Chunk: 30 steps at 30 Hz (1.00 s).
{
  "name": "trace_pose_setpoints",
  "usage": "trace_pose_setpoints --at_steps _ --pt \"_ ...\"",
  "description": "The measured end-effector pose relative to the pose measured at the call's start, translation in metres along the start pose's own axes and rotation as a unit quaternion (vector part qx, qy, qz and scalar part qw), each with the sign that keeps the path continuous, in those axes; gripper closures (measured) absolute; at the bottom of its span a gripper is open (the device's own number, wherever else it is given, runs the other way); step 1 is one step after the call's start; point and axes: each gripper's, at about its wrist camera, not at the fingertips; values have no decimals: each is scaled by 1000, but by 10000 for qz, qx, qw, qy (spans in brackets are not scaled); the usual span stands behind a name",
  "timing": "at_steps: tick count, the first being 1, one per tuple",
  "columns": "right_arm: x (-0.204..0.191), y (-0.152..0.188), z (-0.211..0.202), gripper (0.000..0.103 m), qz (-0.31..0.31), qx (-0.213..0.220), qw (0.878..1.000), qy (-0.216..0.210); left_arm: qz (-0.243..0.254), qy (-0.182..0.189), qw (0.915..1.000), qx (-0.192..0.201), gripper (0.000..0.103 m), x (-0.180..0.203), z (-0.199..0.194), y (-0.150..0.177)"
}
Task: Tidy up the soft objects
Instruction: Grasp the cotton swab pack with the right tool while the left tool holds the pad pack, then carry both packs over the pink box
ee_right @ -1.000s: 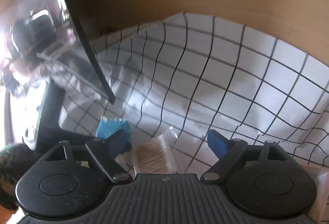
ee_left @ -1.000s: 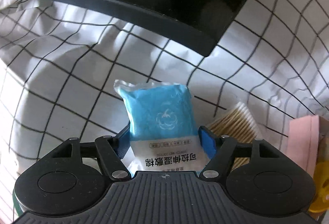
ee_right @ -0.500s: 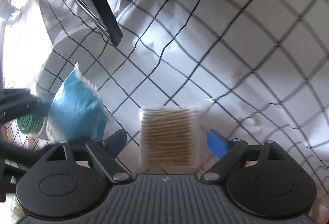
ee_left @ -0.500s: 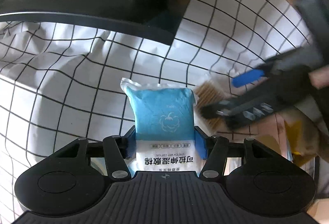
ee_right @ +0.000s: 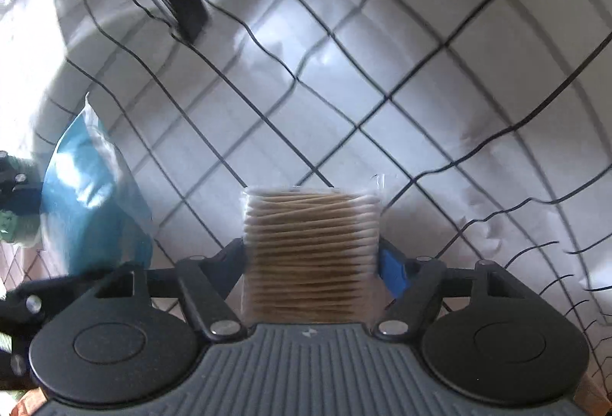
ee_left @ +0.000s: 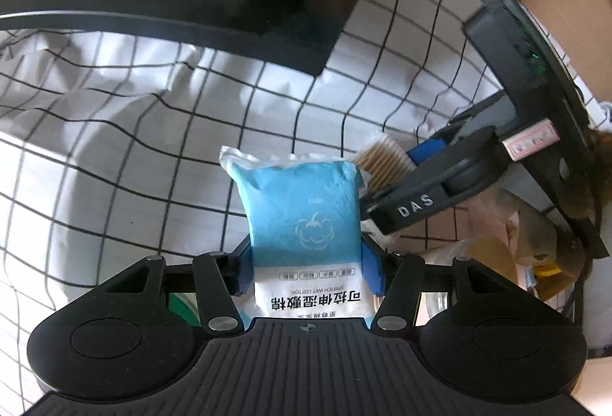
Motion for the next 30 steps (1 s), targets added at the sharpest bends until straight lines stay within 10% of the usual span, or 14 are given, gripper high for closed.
trace_pose_setpoints --at_steps 15,30 --pt "-104 41 -209 30 -580 2337 9705 145 35 -133 9909 1337 46 14 -140 33" --pt "-76 160 -276 30 284 3481 9349 630 215 292 9838 1755 47 71 -184 72"
Point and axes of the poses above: each gripper's, at about its wrist camera, not at the fingertips, and z roughly the way its jaws point, x to its right, y to its underside, and after that the axes turned 8 degrees about -z, right-handed
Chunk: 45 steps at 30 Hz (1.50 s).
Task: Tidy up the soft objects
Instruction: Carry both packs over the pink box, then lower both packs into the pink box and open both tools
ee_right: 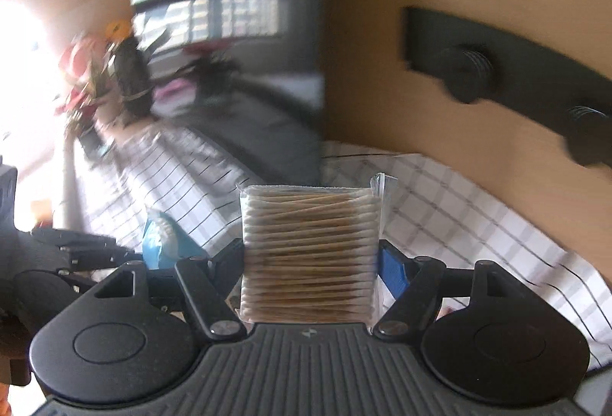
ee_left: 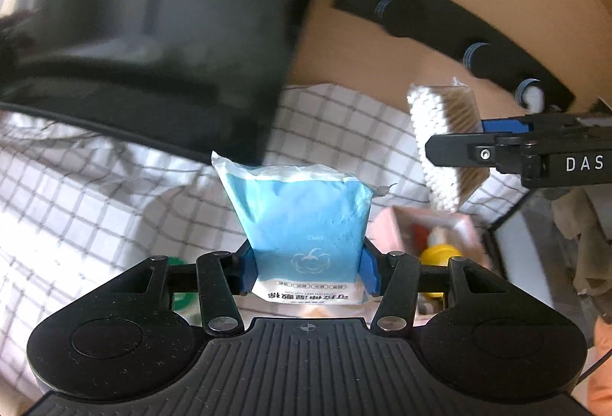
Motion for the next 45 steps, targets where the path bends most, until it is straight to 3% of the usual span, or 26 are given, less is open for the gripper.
trace_pose_setpoints --at_steps 9,14,18,22,28,32,36,40,45 --pt "69 72 -68 30 968 553 9884 1029 281 758 9941 -718 47 76 66 14" --pt "97 112 -82 30 1325 590 9758 1634 39 1077 9861 -1266 47 96 114 28" --pt "121 137 -74 30 1723 530 9685 1716 -333 1184 9774 -1720 47 109 160 35" --pt "136 155 -59 30 1971 462 9632 1767 -423 1340 9772 -1595 47 125 189 30" --pt "155 191 -9 30 2394 -90 9578 1589 -472 1339 9768 -1602 45 136 246 15" --pt "164 209 20 30 2493 -219 9559 1538 -197 1199 9778 -1704 44 144 284 19" --pt "170 224 45 29 2497 -286 9561 1506 -340 1184 9733 -1936 42 140 313 23" --pt "173 227 44 25 2494 -34 9575 1446 -333 1243 9730 -1918 43 132 309 12" --pt "169 223 15 17 2447 687 9524 1685 -379 1404 9764 -1595 43 117 278 -2"
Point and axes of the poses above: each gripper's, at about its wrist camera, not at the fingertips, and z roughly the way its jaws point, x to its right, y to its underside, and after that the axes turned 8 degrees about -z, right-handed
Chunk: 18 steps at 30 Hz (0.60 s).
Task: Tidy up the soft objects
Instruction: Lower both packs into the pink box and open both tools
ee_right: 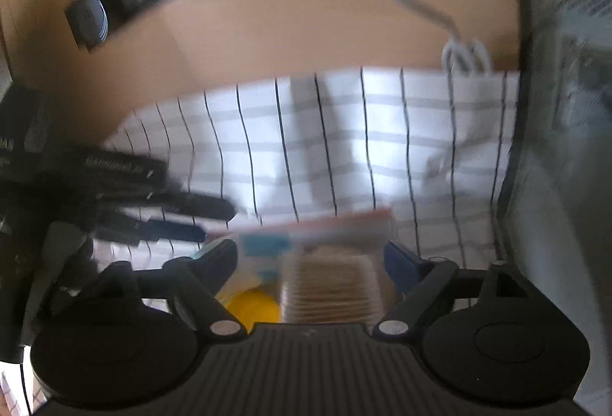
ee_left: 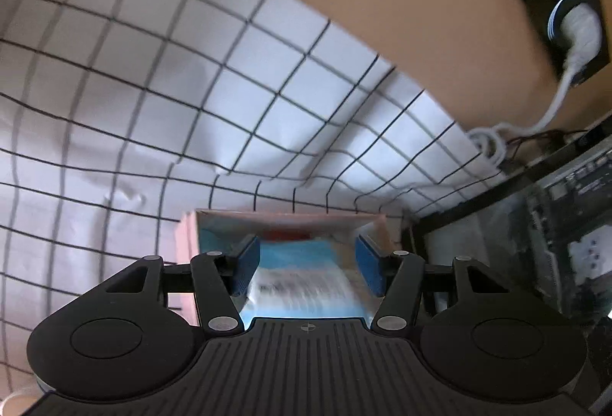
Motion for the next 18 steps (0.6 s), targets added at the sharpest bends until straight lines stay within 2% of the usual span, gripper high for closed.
trace_pose_setpoints --at_steps 2,4,6,8,10,12,15,18 --pt "-3 0 -8 17 7 151 9999 -26 47 -97 9999 -108 46 1 -7 5" --pt "-9 3 -9 21 -35 105 9999 59 207 -285 9989 -310 53 5 -3 13" --pt "-14 3 -3 51 -140 -12 9995 290 189 -356 9981 -466 54 5 7 18" --pt "-11 2 9 60 -65 -307 9987 393 88 -305 9983 -494 51 3 16 19" --pt "3 5 20 63 406 -557 9976 116 63 -255 9987 -442 49 3 20 18" --pt "17 14 34 63 1059 -760 9913 -177 122 -280 9985 -455 49 4 25 17" --pt "11 16 36 63 986 -616 9931 -143 172 -344 9980 -498 47 2 27 18" --pt "10 13 42 63 1030 -701 9918 -297 191 -407 9981 -413 46 1 26 18"
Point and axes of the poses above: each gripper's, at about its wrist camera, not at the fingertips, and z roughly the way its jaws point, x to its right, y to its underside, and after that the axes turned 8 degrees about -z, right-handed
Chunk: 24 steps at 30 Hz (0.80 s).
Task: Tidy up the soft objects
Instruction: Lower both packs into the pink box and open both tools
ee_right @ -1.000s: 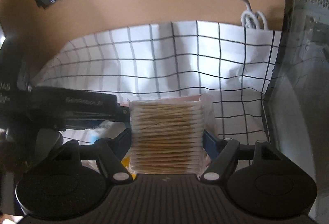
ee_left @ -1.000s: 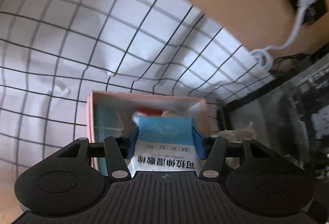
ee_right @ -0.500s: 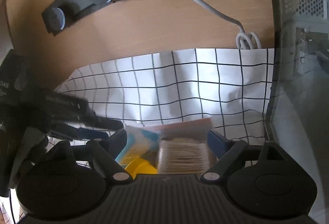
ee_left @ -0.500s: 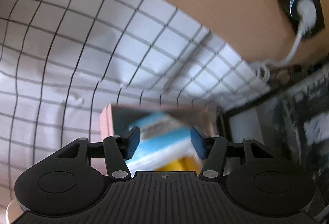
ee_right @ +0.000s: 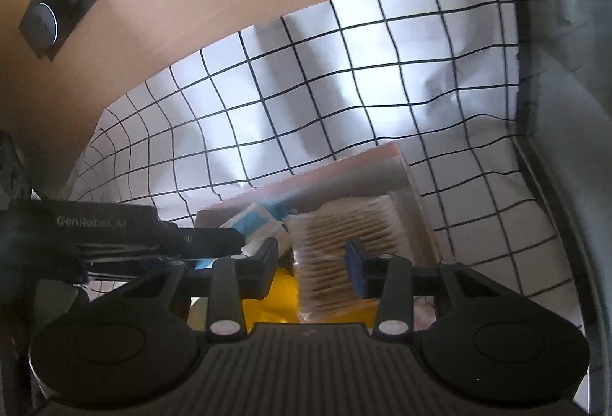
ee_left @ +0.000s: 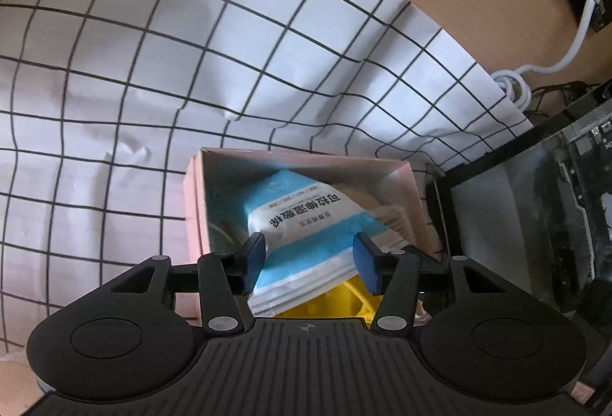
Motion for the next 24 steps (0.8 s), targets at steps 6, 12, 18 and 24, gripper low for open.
trace_pose_setpoints --at_steps 6,12,18,24 --pt "13 8 -10 63 836 -407 9947 -447 -53 -260 9990 348 45 -6 -10 7" --pt "19 0 7 63 976 -648 9926 -329 175 -89 9995 267 44 -6 3 13" --pt "10 -3 -17 60 821 -481 9949 329 144 364 9983 435 49 -19 -10 9" --pt "-14 17 -48 53 290 -67 9940 1051 1007 -220 9940 360 44 -2 -2 13"
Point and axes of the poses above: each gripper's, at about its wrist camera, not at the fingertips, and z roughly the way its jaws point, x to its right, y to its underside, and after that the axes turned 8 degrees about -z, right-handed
